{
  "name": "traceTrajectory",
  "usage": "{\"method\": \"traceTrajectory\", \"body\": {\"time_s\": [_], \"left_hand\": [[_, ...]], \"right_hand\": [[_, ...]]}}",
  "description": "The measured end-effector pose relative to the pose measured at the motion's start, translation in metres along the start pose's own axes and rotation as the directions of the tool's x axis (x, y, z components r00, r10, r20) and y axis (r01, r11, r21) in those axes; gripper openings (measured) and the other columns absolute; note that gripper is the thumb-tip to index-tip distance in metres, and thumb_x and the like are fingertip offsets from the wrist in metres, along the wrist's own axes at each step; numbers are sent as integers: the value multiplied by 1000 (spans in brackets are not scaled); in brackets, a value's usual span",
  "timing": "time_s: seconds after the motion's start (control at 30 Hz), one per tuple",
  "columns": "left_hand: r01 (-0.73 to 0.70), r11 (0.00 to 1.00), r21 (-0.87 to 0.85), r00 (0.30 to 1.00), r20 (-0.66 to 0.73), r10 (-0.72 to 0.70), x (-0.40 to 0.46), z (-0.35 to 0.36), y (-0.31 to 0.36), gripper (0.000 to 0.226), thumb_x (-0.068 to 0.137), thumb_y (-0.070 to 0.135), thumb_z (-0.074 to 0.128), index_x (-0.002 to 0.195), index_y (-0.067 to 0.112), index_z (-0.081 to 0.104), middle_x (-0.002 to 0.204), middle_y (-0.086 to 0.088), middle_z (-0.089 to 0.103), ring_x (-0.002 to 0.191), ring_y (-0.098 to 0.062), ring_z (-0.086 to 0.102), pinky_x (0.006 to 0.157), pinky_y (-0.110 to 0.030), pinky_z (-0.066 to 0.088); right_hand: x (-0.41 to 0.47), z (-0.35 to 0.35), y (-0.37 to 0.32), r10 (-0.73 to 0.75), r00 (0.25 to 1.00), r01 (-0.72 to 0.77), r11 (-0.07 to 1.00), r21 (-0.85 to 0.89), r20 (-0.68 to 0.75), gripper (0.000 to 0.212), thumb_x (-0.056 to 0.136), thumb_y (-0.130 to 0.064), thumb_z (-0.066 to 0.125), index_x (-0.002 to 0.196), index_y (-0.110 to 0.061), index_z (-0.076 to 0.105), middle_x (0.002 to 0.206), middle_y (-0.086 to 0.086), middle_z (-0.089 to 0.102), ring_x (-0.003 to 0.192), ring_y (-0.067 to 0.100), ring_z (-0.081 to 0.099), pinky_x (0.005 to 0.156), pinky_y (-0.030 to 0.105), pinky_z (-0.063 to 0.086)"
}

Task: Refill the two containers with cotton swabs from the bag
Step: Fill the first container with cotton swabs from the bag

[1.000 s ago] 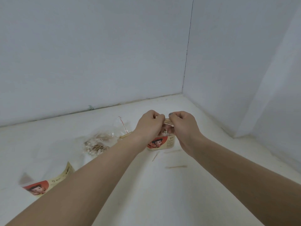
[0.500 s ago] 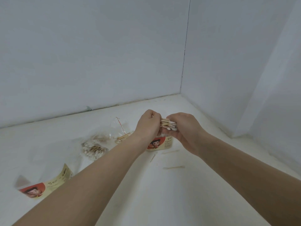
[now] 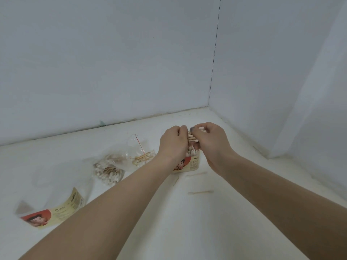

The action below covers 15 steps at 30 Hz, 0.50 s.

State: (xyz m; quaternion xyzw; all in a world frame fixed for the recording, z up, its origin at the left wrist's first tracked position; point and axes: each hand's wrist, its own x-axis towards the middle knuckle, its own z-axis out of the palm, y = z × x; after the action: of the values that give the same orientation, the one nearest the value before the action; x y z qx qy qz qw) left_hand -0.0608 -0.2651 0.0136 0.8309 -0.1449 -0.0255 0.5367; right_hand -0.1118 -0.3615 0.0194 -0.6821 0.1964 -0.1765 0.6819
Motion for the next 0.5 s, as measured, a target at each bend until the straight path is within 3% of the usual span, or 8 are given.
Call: {"method": "traceTrajectory", "body": {"time_s": [0.13, 0.2, 0.27, 0.37, 0.5], "left_hand": [[-47, 998, 51, 997, -56, 50, 5, 1, 4, 37, 104, 22, 37, 68, 13, 39, 68, -2, 46, 64, -19, 41, 57, -33, 32], [-50, 999, 15, 998, -43, 50, 8, 4, 5, 33, 105, 23, 37, 73, 13, 40, 71, -2, 47, 66, -19, 43, 59, -33, 33], [-39, 999, -13, 999, -17, 39, 10, 7, 5, 31, 105, 23, 38, 76, 13, 41, 74, -2, 49, 68, -19, 43, 63, -34, 35], [-5, 998, -55, 1000, 19, 6, 16, 7, 8, 30, 104, 23, 38, 75, 14, 42, 75, -5, 51, 72, -24, 46, 68, -37, 38], [0, 999, -47, 1000, 21, 1, 25, 0, 7, 29, 103, 26, 39, 77, 14, 44, 81, -9, 56, 73, -26, 49, 71, -46, 45]], "right_hand": [[5, 5, -2, 47, 997, -46, 999, -10, 61, 28, 101, -29, 49, 108, -4, 59, 74, 8, 68, 57, 17, 62, 68, 38, 58], [7, 7, -4, 51, 998, -48, 997, -64, 48, 34, 101, -42, 48, 105, -9, 53, 71, 10, 67, 54, 20, 61, 61, 35, 55], [10, 8, -6, -28, 999, 23, 991, -133, -32, 29, 100, -39, 51, 101, -11, 53, 67, 7, 63, 45, 14, 57, 53, 27, 48], [22, 7, -6, -134, 983, 113, 980, -163, -122, 18, 98, -26, 56, 95, -9, 58, 62, 1, 62, 46, 14, 54, 60, 33, 50], [28, 5, -7, -89, 996, 87, 990, -114, -13, 23, 96, -32, 61, 99, -9, 61, 58, 1, 65, 51, 17, 56, 67, 37, 52]]}}
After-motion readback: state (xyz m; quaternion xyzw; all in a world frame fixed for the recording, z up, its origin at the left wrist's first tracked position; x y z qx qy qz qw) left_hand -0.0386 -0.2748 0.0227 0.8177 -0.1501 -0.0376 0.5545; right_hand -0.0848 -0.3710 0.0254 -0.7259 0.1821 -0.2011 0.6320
